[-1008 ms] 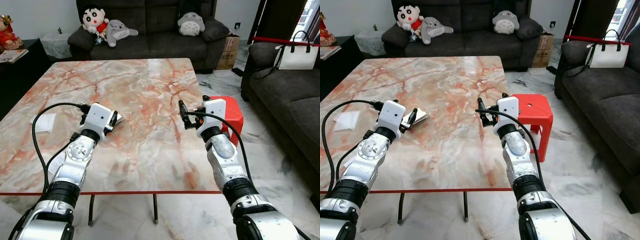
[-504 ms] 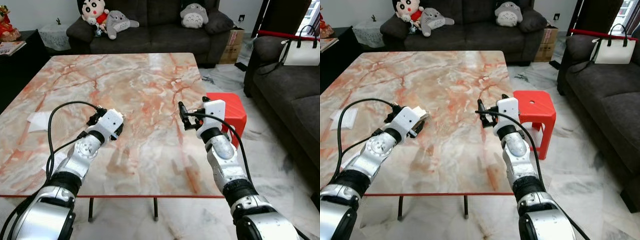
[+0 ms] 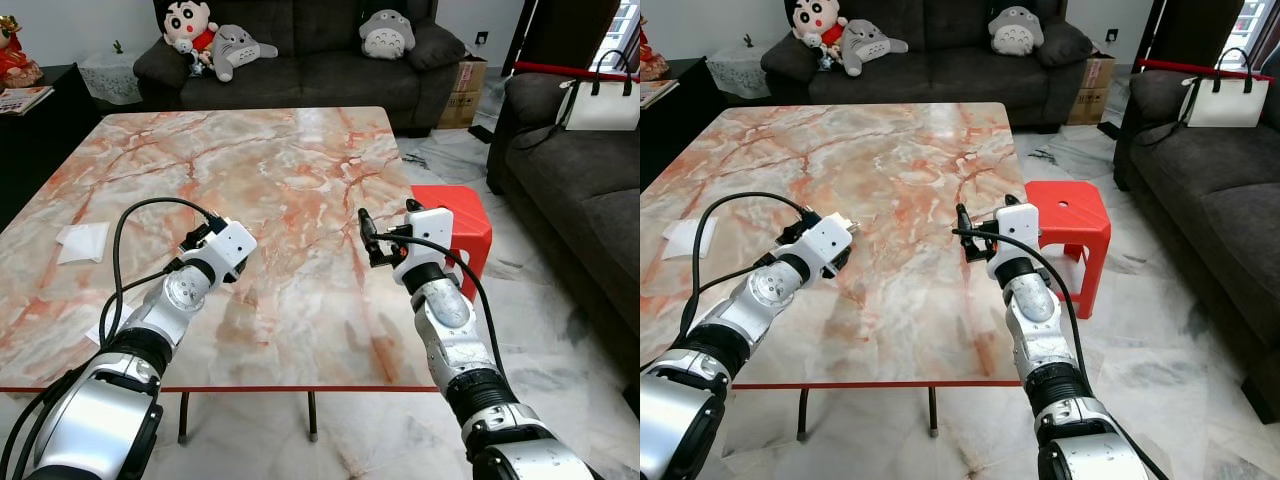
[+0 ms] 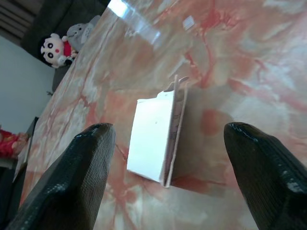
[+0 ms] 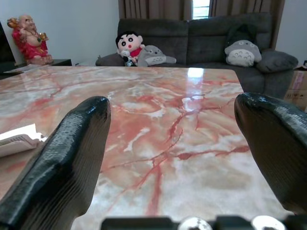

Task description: Picking trash to rubbish bin

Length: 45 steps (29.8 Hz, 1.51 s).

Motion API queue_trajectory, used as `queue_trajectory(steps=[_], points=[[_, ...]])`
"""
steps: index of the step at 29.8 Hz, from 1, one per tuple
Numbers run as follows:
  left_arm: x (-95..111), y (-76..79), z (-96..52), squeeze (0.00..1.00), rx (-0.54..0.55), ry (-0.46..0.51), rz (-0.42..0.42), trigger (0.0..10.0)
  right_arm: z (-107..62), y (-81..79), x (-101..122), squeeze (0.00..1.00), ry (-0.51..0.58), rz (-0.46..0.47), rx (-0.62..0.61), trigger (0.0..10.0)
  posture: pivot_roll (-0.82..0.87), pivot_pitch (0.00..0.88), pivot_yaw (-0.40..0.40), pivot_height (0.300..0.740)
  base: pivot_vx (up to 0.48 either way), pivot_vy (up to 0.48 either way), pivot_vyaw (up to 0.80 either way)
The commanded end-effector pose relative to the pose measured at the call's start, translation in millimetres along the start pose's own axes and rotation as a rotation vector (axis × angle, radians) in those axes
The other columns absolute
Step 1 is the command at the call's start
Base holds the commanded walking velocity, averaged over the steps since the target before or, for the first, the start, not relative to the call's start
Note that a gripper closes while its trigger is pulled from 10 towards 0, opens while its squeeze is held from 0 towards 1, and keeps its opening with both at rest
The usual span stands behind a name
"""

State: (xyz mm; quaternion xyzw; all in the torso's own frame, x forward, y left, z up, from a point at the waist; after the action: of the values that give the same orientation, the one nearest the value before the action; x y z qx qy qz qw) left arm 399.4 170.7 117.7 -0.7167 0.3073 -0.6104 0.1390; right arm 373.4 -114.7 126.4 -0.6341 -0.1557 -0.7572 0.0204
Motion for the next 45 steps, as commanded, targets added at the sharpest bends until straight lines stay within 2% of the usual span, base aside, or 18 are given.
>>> queue_trajectory(steps=[1, 14, 19, 26, 35, 36, 38, 39, 40, 41, 45], points=[[2, -3.9, 2.6, 0.00, 0.016, -0.024, 0.018, 10.0, 1.2, 0.0, 5, 0.00, 0.015, -0.007, 0.002, 10.0, -0.04, 0.048, 0.038, 0.740, 0.000, 0.000, 0.00], [7, -2.5, 7.1, 0.00, 0.038, -0.049, 0.011, 10.0, -7.5, 1.1, 6, 0.00, 0.018, -0.009, 0.004, 10.0, -0.07, 0.109, 0.027, 0.740, 0.000, 0.000, 0.00], [2, -10.3, 6.3, 0.00, 0.092, -0.090, 0.052, 10.0, -10.3, 1.6, 9, 0.00, 0.023, -0.007, 0.009, 10.0, -0.07, 0.133, 0.015, 0.740, 0.000, 0.000, 0.00], [5, -14.2, 6.6, 0.00, 0.117, -0.074, 0.069, 10.0, -12.2, 1.6, 9, 0.00, 0.021, -0.009, 0.014, 10.0, -0.09, 0.144, 0.014, 0.740, 0.000, 0.000, 0.00], [5, -31.1, 5.2, 0.00, 0.226, -0.093, 0.147, 10.0, -15.7, 4.0, 9, 0.00, 0.007, -0.011, 0.013, 10.0, -0.09, 0.155, 0.008, 0.740, 0.000, 0.000, 0.00], [6, -34.7, 4.8, 0.00, 0.253, -0.097, 0.161, 9.2, -15.5, 4.6, 9, 0.00, 0.006, -0.011, 0.013, 10.0, -0.09, 0.159, 0.004, 0.740, 0.000, 0.000, 0.00], [6, -35.8, 4.6, 0.00, 0.261, -0.098, 0.161, 9.2, -15.4, 4.8, 9, 0.00, 0.005, -0.011, 0.013, 10.0, -0.09, 0.159, 0.004, 0.740, 0.000, 0.000, 0.00], [5, -36.0, 4.5, 0.00, 0.263, -0.104, 0.146, 2.9, -15.4, 5.0, 9, 0.00, 0.004, -0.011, 0.013, 10.0, -0.09, 0.159, 0.003, 0.740, 0.000, 0.000, 0.00], [4, -35.8, 4.5, 0.00, 0.262, -0.108, 0.143, 0.8, -15.4, 5.1, 9, 0.00, 0.003, -0.011, 0.013, 10.0, -0.09, 0.161, 0.003, 0.740, 0.000, 0.000, 0.00], [4, -35.6, 4.5, 0.00, 0.261, -0.108, 0.144, 0.0, -15.4, 5.2, 9, 0.00, 0.003, -0.012, 0.013, 10.0, -0.09, 0.161, 0.003, 0.740, 0.000, 0.000, 0.00], [4, -31.2, 4.9, 0.00, 0.240, -0.106, 0.139, 0.0, -15.9, 5.9, 10, 0.00, 0.000, -0.014, 0.013, 10.0, -0.09, 0.164, 0.002, 0.740, 0.000, 0.000, 0.00]])
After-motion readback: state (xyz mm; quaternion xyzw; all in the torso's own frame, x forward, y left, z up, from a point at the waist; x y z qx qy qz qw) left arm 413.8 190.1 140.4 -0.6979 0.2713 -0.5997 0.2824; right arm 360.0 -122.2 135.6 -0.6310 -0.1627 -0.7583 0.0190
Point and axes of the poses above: a point about 5 cm out from each wrist's last joint towards the gripper, its own z axis pointing out of the wrist towards the gripper, its own x axis along the axis of the wrist's last joint, y = z × x, the point moved 2 cm from there along z, pointing out of the wrist towards the gripper, and after that the axes turned 11 degrees about -z, right-handed, at the moved point
